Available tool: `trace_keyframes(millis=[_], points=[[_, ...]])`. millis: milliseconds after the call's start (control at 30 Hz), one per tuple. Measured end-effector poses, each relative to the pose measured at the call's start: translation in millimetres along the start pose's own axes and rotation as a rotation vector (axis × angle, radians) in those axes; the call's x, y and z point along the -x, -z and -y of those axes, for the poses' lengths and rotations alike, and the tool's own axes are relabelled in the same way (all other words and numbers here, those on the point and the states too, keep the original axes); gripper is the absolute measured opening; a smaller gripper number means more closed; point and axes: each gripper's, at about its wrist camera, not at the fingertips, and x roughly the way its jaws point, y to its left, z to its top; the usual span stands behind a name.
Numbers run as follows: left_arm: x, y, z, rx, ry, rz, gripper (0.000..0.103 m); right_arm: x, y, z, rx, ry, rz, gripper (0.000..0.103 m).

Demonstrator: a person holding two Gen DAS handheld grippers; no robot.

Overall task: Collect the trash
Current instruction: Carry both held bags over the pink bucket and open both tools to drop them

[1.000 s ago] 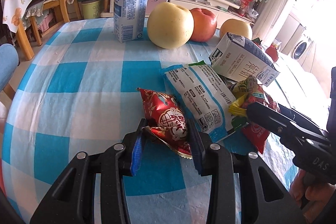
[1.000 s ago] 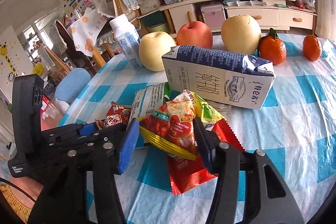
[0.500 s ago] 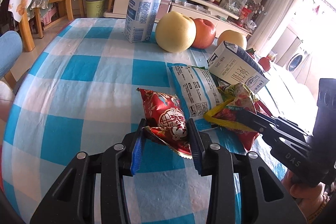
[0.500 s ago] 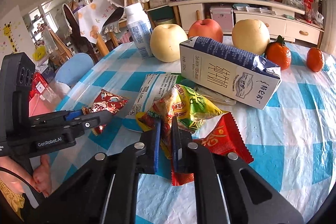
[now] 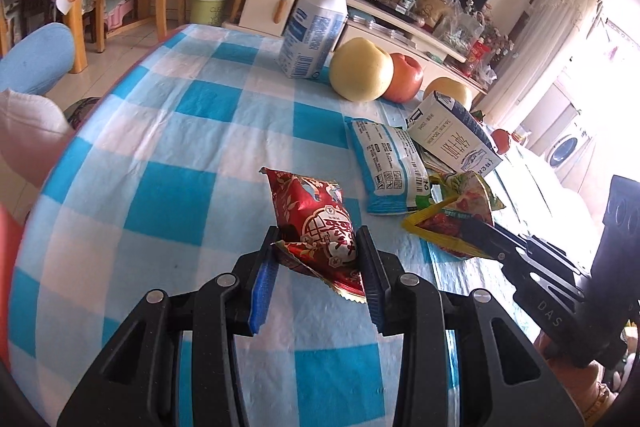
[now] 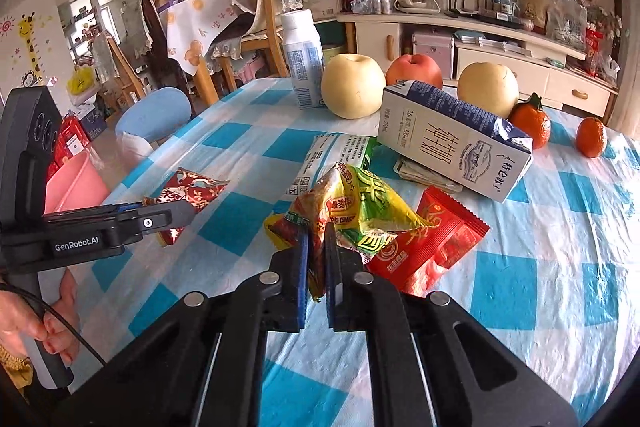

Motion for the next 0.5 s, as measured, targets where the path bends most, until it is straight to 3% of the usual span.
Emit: trace_keyframes(millis=[100, 500], points=[[12, 5, -4, 0.029, 0.011, 0.019, 0.04, 8, 3, -7, 0.014, 0.009, 0.008, 0.008], [60, 9, -27, 0.055, -0.067, 0.077, 0.04, 38, 13, -47, 0.086, 0.018, 0.041, 0.008]])
